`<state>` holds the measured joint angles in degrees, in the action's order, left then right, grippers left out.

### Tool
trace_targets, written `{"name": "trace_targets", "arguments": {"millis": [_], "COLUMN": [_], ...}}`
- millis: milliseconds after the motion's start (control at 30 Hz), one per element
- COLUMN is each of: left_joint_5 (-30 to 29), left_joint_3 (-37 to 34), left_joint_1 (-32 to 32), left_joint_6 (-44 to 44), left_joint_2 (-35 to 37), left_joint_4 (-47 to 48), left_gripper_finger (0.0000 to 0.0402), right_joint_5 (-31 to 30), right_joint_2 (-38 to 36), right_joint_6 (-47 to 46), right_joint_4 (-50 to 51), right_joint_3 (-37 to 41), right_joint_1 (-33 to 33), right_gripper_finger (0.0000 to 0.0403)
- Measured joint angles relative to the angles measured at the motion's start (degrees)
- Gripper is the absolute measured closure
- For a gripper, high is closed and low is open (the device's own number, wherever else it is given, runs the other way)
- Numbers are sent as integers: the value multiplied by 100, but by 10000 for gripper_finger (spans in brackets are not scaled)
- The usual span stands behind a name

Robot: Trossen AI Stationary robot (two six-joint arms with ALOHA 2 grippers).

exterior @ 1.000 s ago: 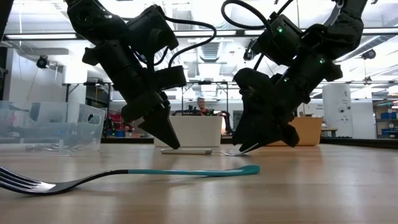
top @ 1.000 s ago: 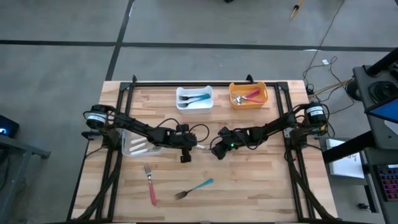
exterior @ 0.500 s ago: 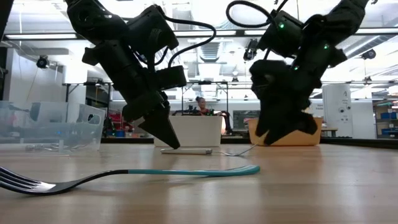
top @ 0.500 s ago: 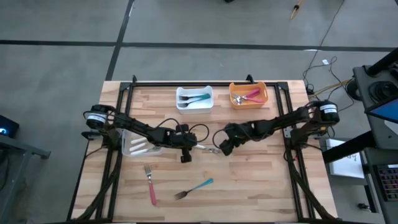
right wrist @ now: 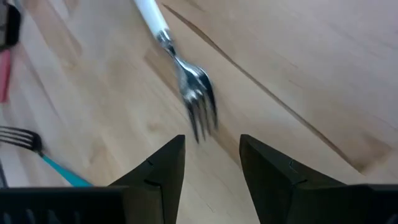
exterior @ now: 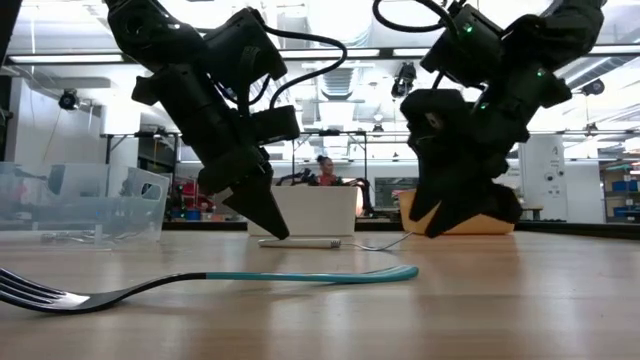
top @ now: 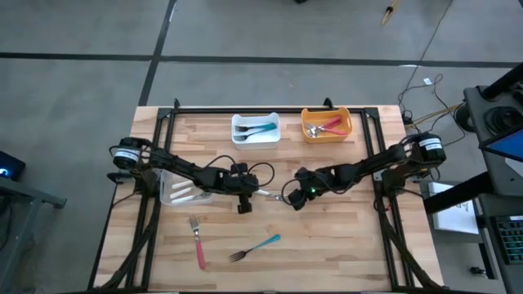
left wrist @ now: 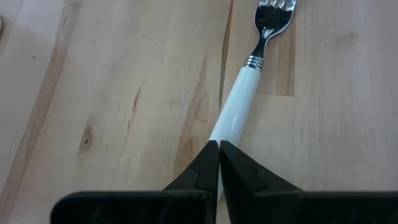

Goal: Sort silverware by color (type)
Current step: Put the white fork into the transparent bin

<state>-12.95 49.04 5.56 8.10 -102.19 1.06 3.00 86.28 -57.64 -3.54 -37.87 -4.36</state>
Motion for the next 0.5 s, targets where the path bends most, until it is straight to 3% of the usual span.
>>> {"name": "trace_targets", "arguments": {"millis": [500], "left_joint_5": [-2], "left_joint_3": [0], "left_joint_1": [2], "left_joint_6": [2], "left_joint_2": [7], "left_joint_4": [15], "left_gripper_finger": [402], "right_joint_5": [68], "right_joint_2": [956], "right_joint_6": [-60], "right_joint_4": [-1593], "right_joint_3": [-11], "right_joint_1": [1], "right_gripper_finger": [259]}}
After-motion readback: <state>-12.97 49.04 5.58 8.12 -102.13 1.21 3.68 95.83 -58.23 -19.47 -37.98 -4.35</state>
